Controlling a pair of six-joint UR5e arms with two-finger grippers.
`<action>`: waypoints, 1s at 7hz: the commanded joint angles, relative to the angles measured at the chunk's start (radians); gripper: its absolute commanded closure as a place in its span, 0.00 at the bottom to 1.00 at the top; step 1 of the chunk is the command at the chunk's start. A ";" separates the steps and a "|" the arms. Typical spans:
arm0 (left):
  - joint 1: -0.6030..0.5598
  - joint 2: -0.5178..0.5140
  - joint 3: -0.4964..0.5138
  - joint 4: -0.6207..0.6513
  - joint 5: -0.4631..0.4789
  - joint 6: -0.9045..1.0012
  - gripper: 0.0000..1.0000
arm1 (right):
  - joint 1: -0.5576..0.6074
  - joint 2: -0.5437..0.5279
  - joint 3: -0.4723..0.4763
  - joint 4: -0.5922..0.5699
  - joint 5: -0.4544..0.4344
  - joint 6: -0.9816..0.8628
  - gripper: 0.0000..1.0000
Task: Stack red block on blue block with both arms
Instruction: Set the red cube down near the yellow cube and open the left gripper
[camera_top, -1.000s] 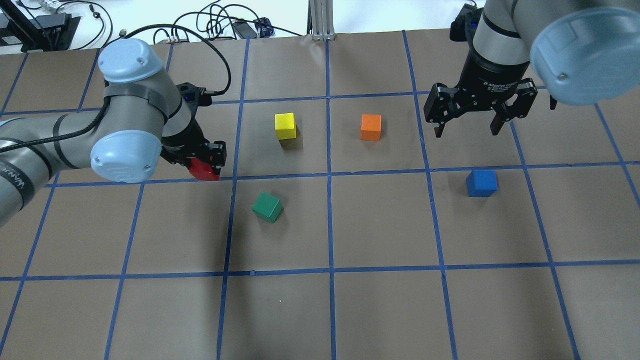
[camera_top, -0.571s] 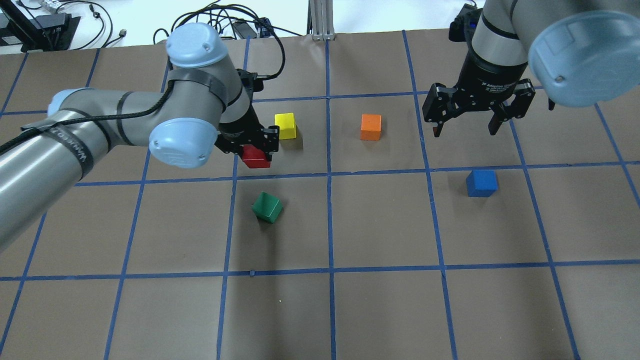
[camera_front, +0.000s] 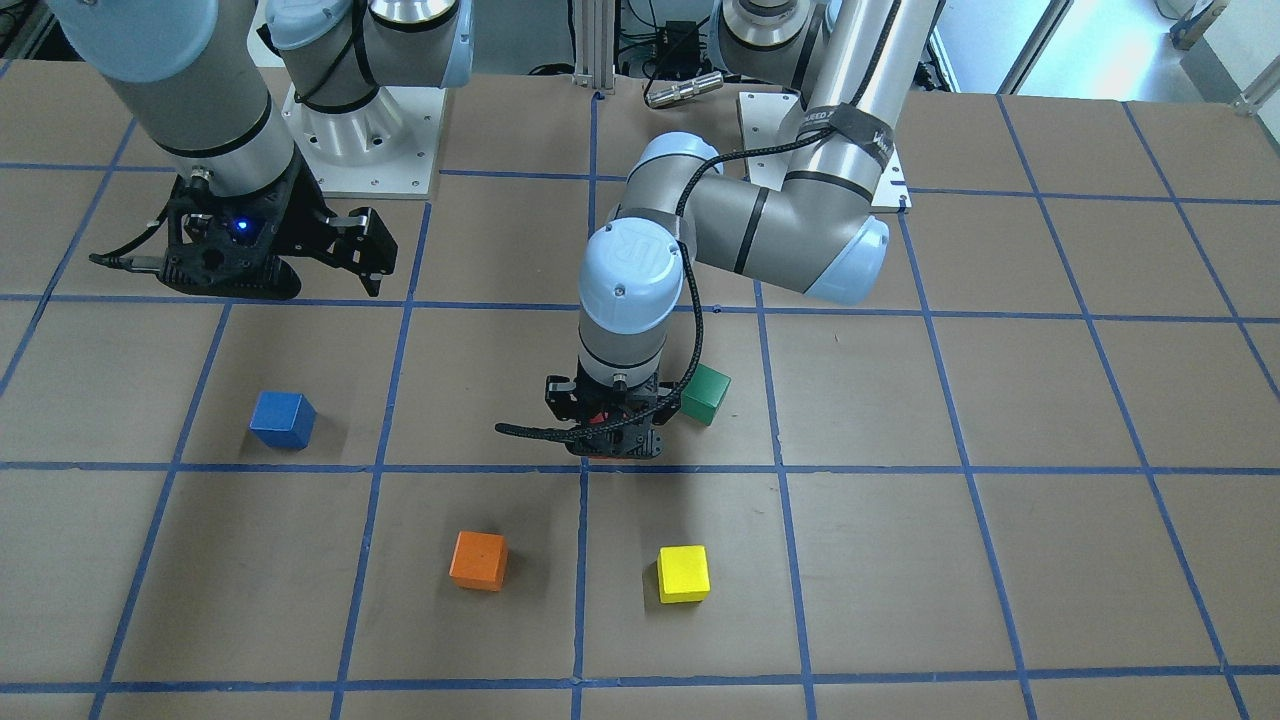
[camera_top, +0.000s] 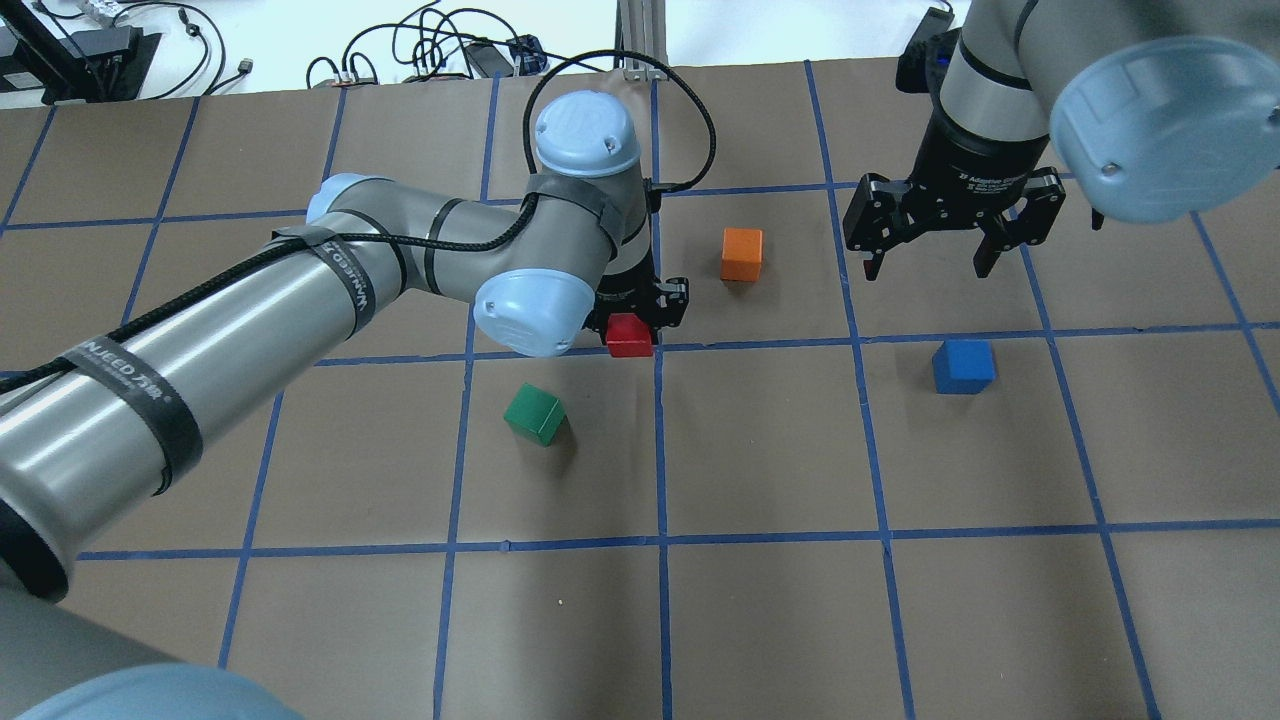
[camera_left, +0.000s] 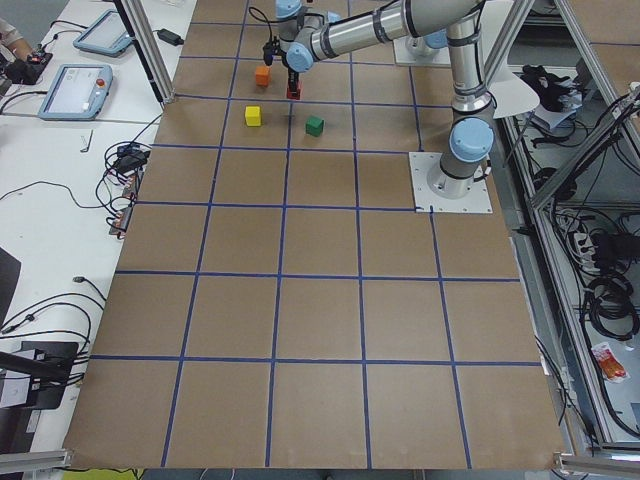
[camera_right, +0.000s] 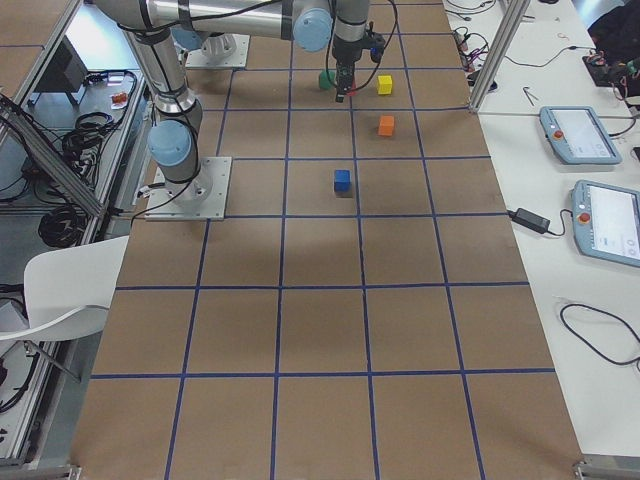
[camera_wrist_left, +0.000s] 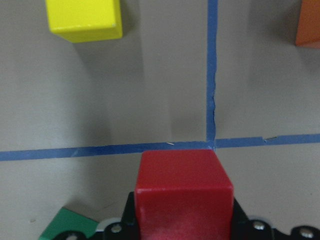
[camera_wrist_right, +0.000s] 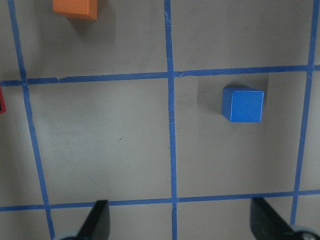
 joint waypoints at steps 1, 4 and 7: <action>-0.026 -0.068 0.007 0.066 0.000 -0.008 1.00 | -0.001 0.016 -0.001 -0.001 0.001 0.001 0.00; -0.029 -0.088 0.001 0.158 0.007 0.000 0.00 | -0.006 0.010 -0.007 0.017 -0.013 0.003 0.00; 0.059 0.023 0.005 0.068 0.002 0.078 0.00 | -0.001 0.010 -0.006 0.010 0.003 -0.002 0.00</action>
